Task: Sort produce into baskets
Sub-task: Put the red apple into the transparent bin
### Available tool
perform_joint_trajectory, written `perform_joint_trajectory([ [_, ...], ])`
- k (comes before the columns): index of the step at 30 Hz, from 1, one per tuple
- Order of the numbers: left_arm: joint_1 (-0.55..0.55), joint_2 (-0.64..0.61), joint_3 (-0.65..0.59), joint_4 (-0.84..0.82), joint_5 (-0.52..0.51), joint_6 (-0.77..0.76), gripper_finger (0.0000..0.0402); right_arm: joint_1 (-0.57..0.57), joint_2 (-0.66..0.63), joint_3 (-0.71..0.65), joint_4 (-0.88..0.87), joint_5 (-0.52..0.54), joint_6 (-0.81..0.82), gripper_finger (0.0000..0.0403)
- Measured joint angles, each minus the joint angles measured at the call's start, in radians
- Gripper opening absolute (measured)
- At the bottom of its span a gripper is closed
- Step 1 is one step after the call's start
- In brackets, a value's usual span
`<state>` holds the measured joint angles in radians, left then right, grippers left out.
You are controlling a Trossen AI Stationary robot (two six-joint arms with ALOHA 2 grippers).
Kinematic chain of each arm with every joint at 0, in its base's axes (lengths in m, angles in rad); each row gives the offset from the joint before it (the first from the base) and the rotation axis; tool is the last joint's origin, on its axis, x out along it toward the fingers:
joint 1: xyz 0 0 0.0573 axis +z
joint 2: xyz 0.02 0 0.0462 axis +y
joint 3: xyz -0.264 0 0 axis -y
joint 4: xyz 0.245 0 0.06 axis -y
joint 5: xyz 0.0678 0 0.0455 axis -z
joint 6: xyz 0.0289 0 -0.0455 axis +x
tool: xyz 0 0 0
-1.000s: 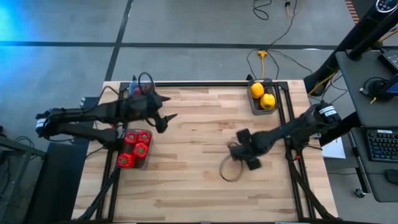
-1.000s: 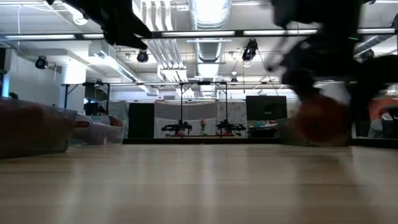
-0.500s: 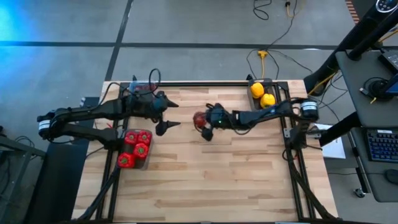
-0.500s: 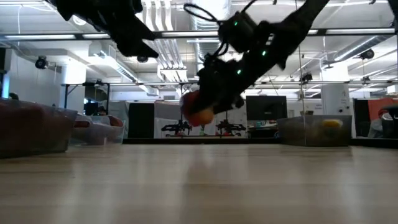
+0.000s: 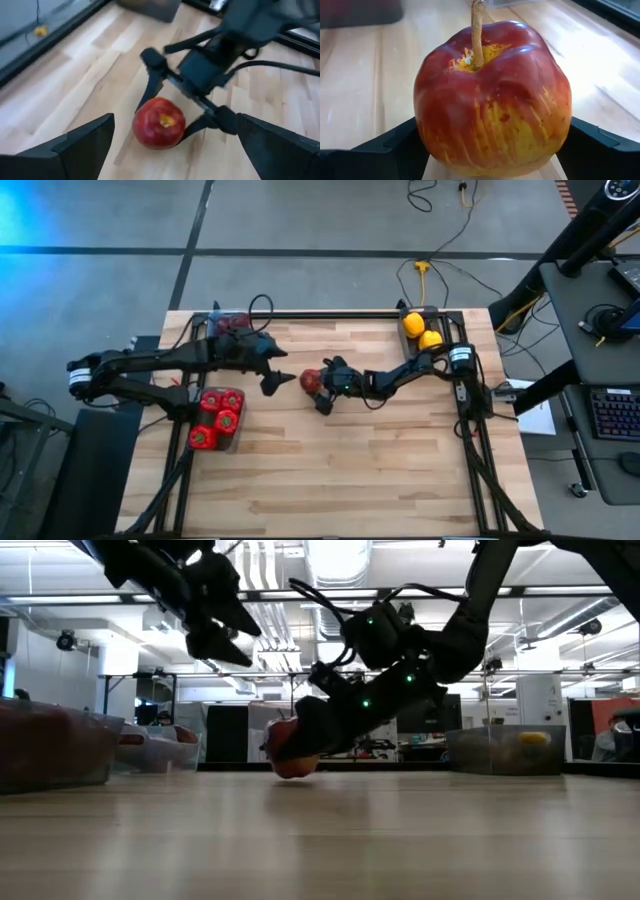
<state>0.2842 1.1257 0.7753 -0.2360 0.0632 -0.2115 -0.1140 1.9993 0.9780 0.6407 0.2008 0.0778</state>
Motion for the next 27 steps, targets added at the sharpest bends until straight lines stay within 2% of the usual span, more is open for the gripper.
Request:
perform_joint_trajectory([
  [7,0.006,0.130,0.000,0.060,-0.057,-0.052,0.0396,0.000,0.014,-0.001,-0.013,0.002,-0.028,0.0375],
  [12,0.006,0.228,0.000,0.206,-0.055,-0.060,0.0396,0.000,0.014,0.000,-0.024,0.002,-0.049,0.0380],
  [17,-0.010,0.286,-0.001,0.253,-0.012,-0.038,0.0396,0.000,0.014,0.000,-0.038,0.001,0.013,0.0381],
  [23,-0.044,0.327,-0.001,0.291,0.003,0.068,0.0396,0.000,0.014,0.000,-0.100,0.001,0.092,0.0382],
  [27,-0.039,0.367,-0.001,0.328,-0.010,0.209,0.0396,0.000,0.011,0.002,-0.135,-0.004,0.104,0.0382],
])
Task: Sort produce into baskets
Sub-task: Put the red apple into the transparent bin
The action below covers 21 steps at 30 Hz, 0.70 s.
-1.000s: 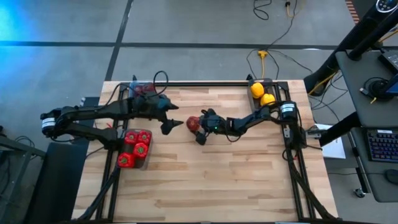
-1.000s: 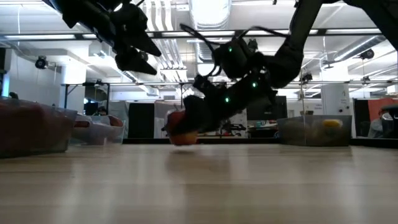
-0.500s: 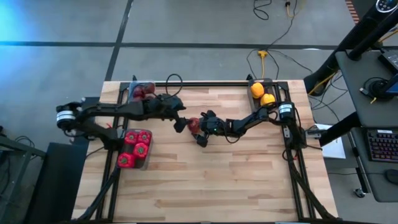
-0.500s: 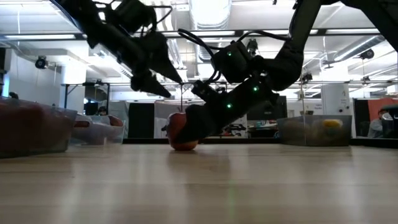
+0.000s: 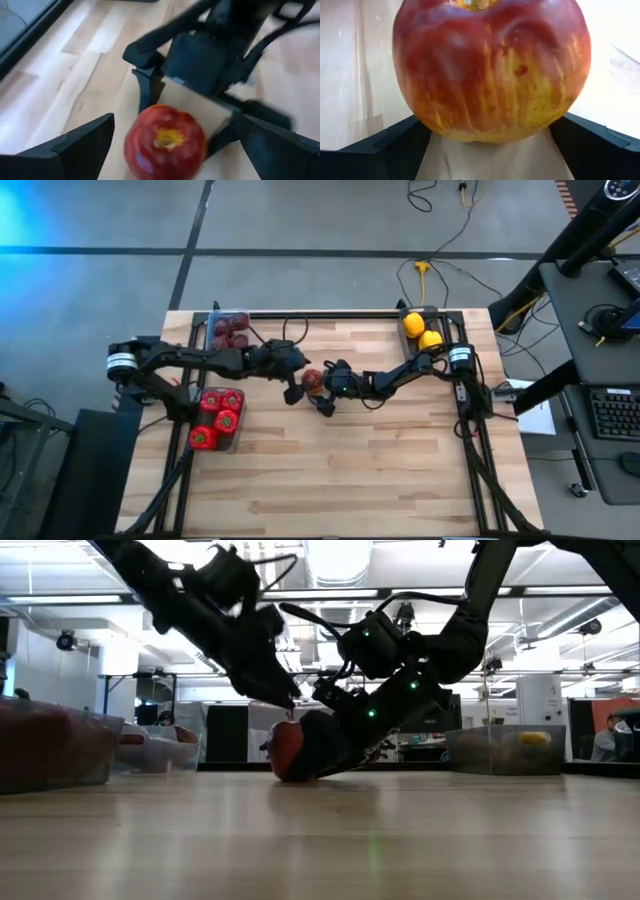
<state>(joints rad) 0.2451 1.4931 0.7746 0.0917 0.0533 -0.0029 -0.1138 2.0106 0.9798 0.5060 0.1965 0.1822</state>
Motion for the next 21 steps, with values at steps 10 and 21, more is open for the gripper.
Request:
perform_joint_trajectory([
  [10,0.019,0.188,-0.001,0.075,0.047,0.188,0.0396,0.000,0.000,0.036,-0.053,-0.009,0.036,0.0382],
  [21,0.019,0.236,-0.001,0.162,0.070,0.101,0.0347,0.024,-0.131,0.105,-0.364,-0.020,0.019,0.0383],
])
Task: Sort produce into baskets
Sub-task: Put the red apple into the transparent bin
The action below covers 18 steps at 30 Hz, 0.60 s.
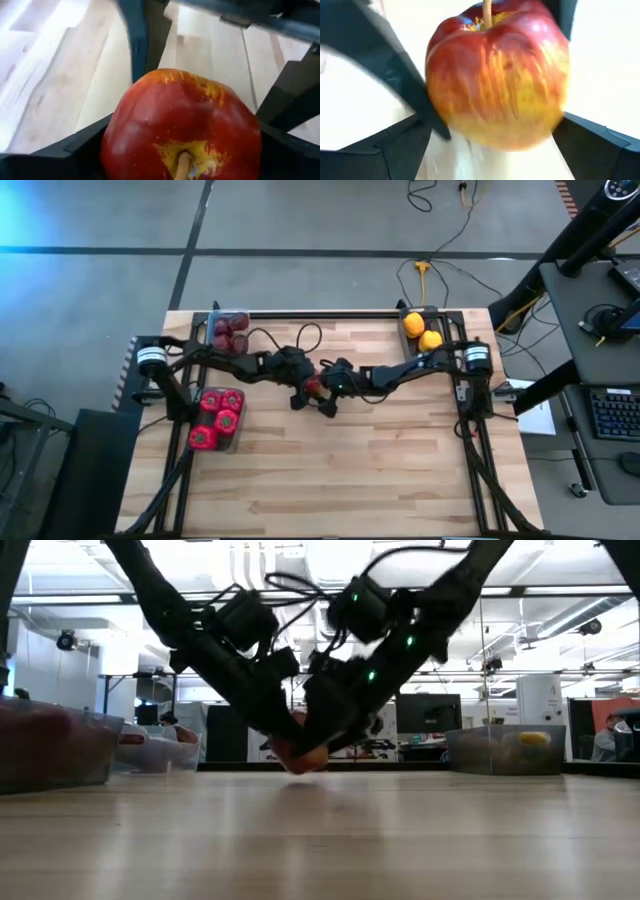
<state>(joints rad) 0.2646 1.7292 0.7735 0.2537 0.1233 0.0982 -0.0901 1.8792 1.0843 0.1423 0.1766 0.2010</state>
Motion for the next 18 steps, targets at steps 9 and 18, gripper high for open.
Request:
perform_joint_trajectory([
  [9,0.003,-0.275,-0.002,-0.183,-0.133,-0.105,0.0336,0.045,-0.321,-0.046,-0.396,0.007,-0.034,0.0383],
  [18,0.137,-0.637,0.000,-0.694,-0.473,-0.247,0.0336,0.141,-0.659,-0.190,-0.447,0.141,0.015,0.0381],
])
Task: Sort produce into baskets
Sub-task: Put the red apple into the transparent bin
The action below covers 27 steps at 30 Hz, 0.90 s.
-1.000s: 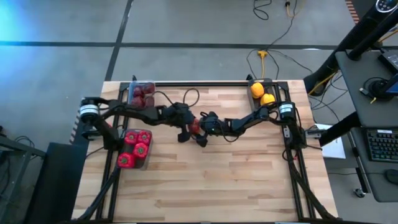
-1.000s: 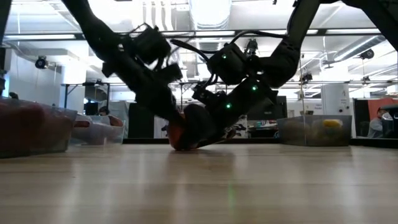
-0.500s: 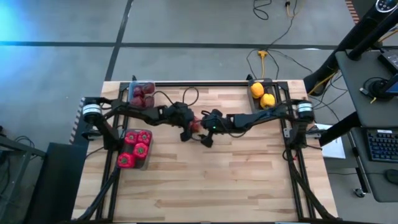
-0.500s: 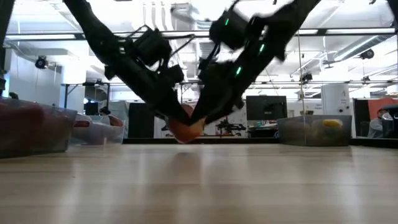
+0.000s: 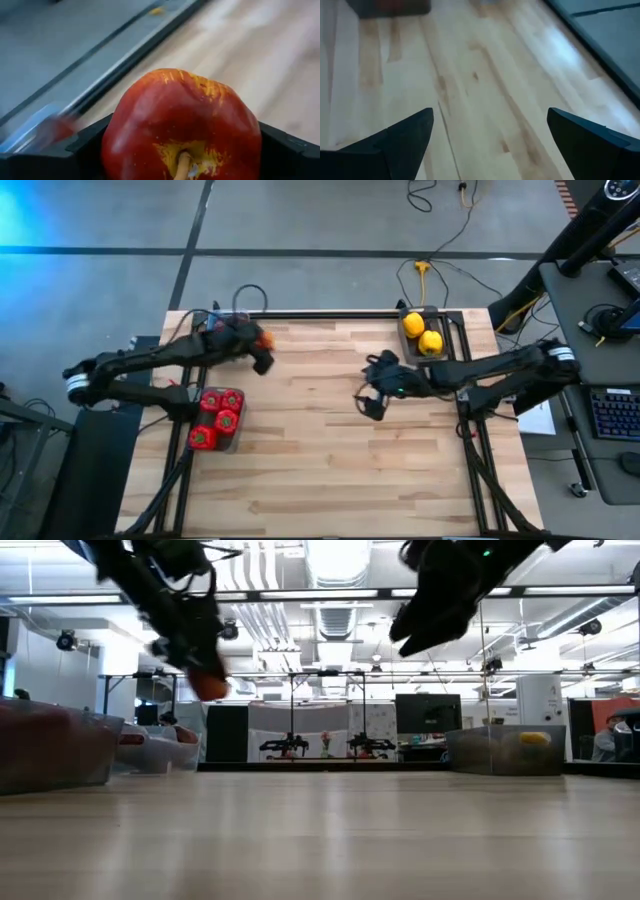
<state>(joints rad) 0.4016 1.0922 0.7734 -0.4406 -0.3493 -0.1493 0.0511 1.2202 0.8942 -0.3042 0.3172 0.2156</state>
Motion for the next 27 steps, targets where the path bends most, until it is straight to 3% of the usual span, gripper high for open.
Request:
perform_joint_trajectory([
  [2,0.029,-0.038,0.000,-0.078,-0.059,-0.038,0.0336,0.017,-0.041,-0.021,0.001,0.040,0.028,0.0381],
  [9,0.213,-0.040,0.000,-0.231,-0.079,-0.235,0.0336,0.028,-0.095,-0.056,0.001,0.050,0.115,0.0381],
  [15,0.361,0.013,-0.002,-0.194,-0.046,-0.274,0.0337,0.027,-0.082,-0.056,0.002,0.050,0.099,0.0381],
  [20,0.415,0.071,-0.006,-0.179,-0.074,-0.269,0.0385,0.027,-0.085,-0.056,0.000,0.043,0.139,0.0381],
  [27,0.416,0.026,0.002,-0.187,-0.062,-0.261,0.0358,0.027,-0.154,-0.056,-0.014,0.043,0.183,0.0381],
])
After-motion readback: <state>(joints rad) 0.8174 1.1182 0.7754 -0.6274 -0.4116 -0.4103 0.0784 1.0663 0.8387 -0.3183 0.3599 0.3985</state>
